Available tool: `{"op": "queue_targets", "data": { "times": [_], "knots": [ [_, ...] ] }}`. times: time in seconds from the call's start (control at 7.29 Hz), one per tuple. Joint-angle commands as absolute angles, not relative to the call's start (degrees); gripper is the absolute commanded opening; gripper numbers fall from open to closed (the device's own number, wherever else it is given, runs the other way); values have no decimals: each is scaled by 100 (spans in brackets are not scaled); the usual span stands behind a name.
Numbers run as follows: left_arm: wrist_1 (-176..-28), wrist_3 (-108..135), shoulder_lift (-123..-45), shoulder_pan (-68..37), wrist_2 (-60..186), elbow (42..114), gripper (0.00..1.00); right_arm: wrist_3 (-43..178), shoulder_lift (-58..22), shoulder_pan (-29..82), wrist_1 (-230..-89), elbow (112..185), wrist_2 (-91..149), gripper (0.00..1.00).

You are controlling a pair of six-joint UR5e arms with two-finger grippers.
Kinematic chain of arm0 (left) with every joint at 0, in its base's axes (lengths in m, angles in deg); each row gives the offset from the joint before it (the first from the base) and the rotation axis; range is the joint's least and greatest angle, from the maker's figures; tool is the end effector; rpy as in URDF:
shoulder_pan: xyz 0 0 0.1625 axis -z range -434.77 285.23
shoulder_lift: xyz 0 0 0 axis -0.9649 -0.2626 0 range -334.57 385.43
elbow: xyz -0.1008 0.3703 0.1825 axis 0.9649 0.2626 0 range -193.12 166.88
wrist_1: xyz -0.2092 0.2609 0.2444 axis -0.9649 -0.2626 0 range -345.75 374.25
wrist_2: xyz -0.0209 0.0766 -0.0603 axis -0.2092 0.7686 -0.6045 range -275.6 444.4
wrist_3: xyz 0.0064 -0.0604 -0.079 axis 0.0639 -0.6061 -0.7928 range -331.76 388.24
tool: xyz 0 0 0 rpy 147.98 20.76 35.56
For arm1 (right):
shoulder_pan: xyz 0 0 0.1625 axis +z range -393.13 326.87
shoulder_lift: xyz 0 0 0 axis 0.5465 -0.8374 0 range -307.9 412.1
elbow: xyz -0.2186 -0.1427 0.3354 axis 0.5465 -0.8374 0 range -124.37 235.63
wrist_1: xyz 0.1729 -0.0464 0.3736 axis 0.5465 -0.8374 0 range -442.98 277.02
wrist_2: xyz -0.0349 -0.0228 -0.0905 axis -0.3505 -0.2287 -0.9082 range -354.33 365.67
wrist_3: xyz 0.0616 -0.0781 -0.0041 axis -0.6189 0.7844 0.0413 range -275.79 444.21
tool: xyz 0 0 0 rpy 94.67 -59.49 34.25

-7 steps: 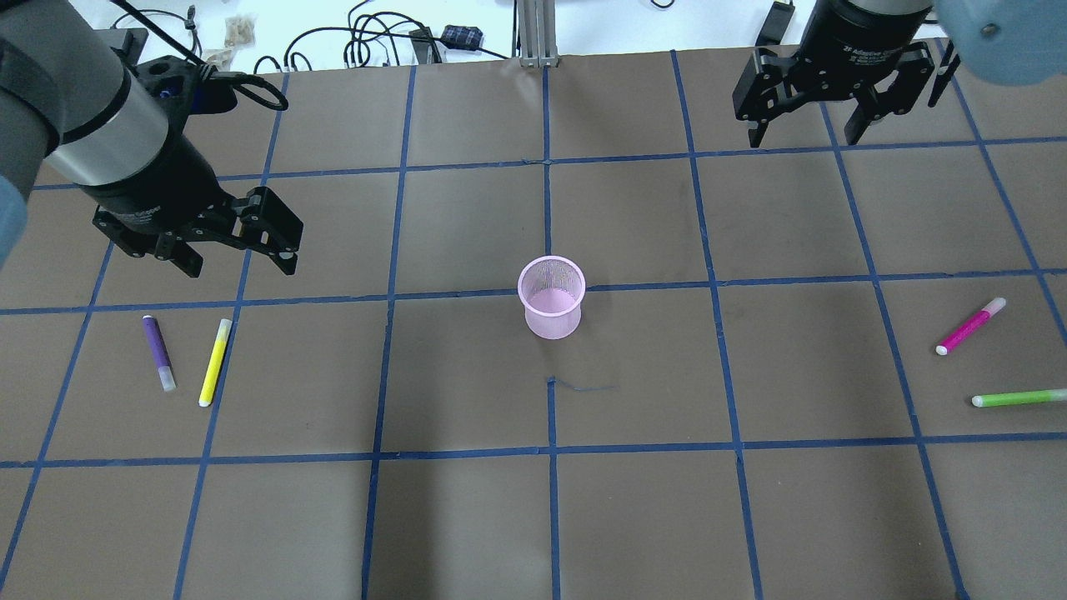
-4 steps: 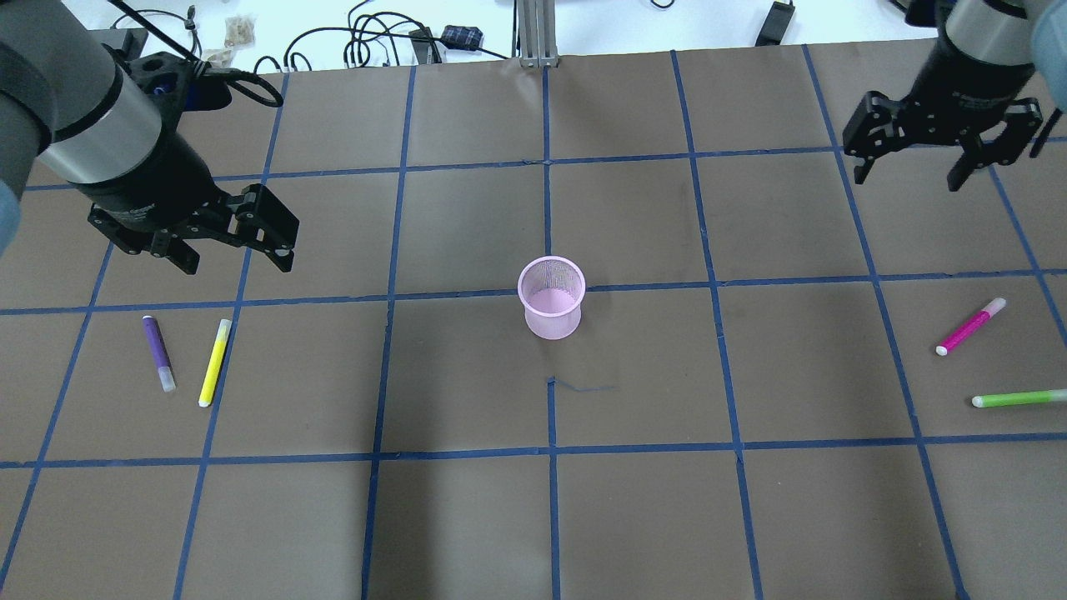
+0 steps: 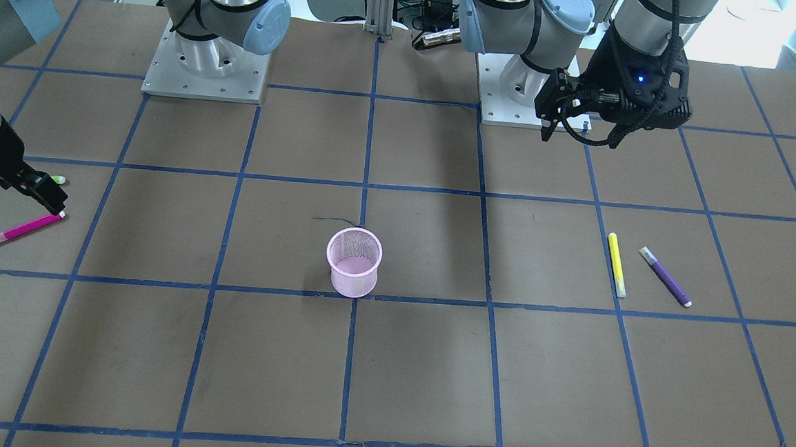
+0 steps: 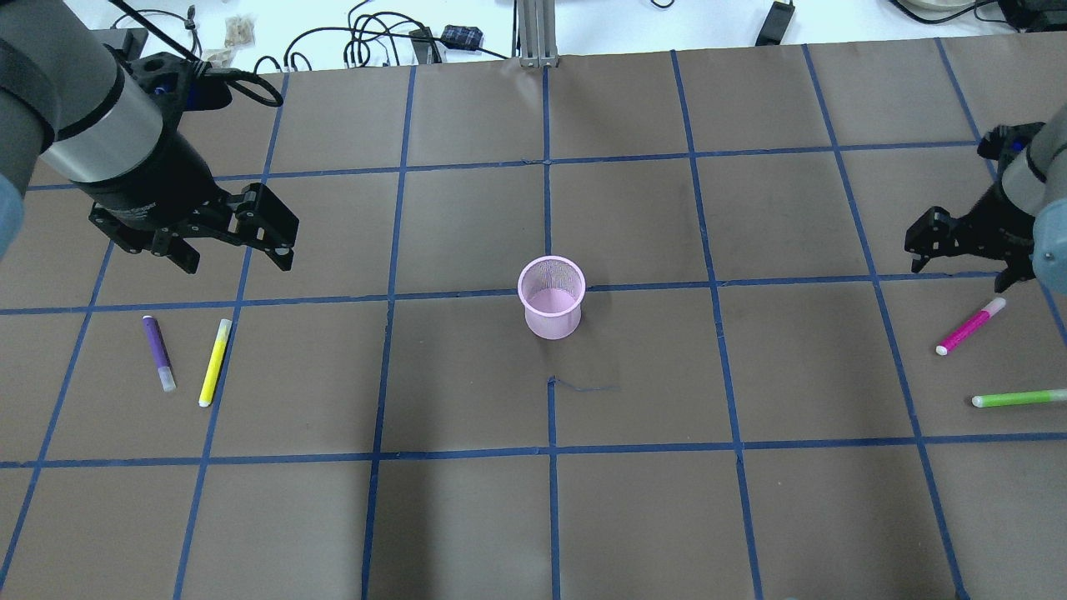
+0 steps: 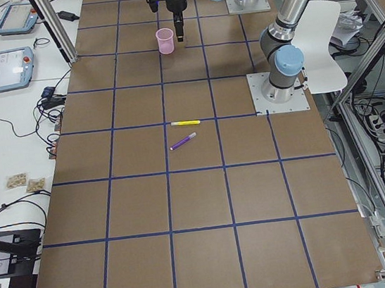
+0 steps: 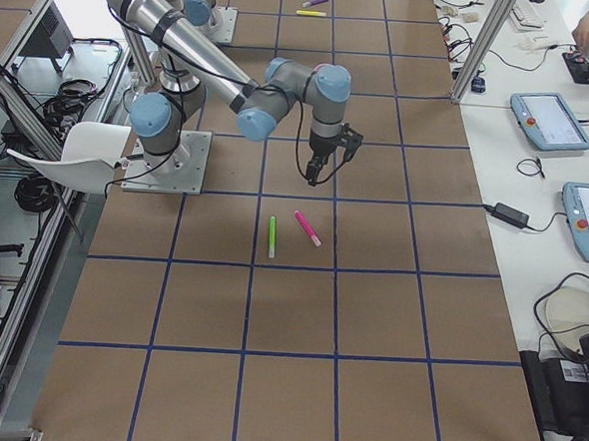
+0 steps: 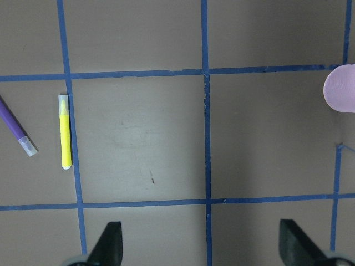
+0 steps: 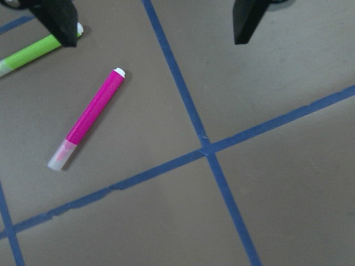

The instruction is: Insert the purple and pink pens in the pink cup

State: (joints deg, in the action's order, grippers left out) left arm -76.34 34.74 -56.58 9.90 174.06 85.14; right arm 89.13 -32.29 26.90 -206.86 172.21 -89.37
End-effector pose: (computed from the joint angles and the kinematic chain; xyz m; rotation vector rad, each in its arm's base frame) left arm -0.0934 -0.4419 0.4804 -0.0322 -3.1338 -0.0225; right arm -0.1297 -0.4746 0.2803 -0.6632 -2.9760 0.0025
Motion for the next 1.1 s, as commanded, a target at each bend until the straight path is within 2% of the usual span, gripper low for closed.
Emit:
{"op": "queue_targets", "data": {
  "times": [0.0, 0.27, 0.41, 0.55, 0.69, 0.82, 0.96],
  "knots": [
    [-7636, 3474, -5692, 969, 17396, 8522, 100, 8974, -2939, 2172, -21618, 17883, -8908, 100],
    [-7619, 3474, -5710, 663, 17387, 8523, 100, 9211, -2273, 2128, -22340, 17876, -8899, 100],
    [-7619, 3474, -5727, 479, 17396, 8531, 100, 9212, -2244, 2101, -22387, 17885, -8856, 99],
    [-7619, 3474, -5719, 364, 17396, 8531, 100, 9204, -2174, 2092, -22335, 17903, -8847, 90],
    [-7619, 3483, -5727, 310, 17396, 8531, 100, 9212, -2182, 2092, -22317, 17885, -8916, 75],
    [-7619, 3483, -5728, 179, 17396, 8549, 100, 9212, -2173, 2092, -22274, 17894, -8926, 54],
    [-7619, 3483, -5728, -5, 17396, 8549, 100, 9221, -2190, 2092, -22012, 17859, -9004, 40]
  ]
}}
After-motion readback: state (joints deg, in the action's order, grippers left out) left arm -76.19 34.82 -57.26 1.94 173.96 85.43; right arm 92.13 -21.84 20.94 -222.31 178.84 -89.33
